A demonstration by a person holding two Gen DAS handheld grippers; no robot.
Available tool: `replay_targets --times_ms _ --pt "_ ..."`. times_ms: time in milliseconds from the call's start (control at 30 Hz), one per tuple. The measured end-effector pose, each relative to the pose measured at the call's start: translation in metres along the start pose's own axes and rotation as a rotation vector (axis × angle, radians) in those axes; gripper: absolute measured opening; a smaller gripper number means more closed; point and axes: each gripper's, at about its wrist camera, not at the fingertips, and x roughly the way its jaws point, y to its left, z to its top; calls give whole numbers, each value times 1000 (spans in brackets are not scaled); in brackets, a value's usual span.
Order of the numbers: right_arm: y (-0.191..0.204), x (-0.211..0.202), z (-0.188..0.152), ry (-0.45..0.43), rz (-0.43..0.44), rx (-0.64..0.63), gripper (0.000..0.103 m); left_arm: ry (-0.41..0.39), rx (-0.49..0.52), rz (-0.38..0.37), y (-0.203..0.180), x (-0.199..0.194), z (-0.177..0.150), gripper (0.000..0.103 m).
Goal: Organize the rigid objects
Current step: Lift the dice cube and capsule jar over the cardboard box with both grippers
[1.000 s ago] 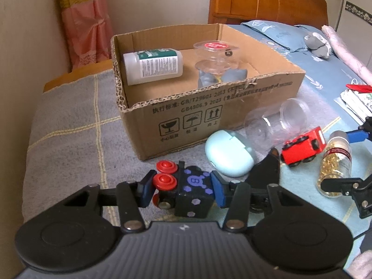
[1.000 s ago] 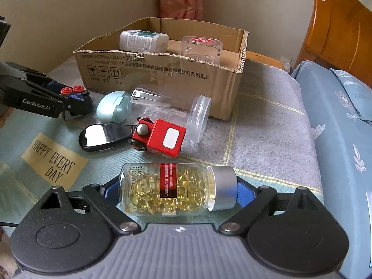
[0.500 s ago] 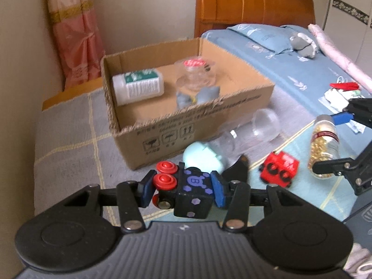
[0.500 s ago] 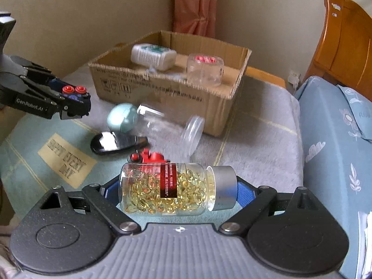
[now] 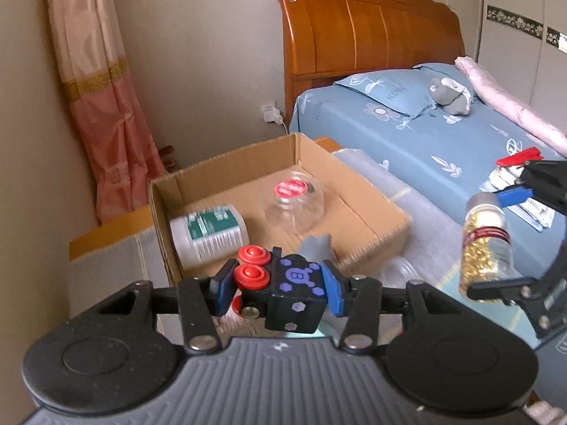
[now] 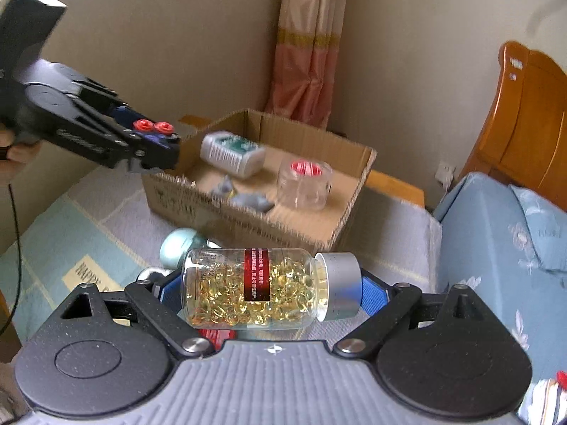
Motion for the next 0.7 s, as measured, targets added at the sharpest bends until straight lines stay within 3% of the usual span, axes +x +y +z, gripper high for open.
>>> replay_targets --times_ms 367,700 --pt "-21 33 54 -51 -1 -6 96 2 -37 23 31 44 53 49" --pt "-40 89 67 23 13 25 96 65 -63 43 55 102 80 49"
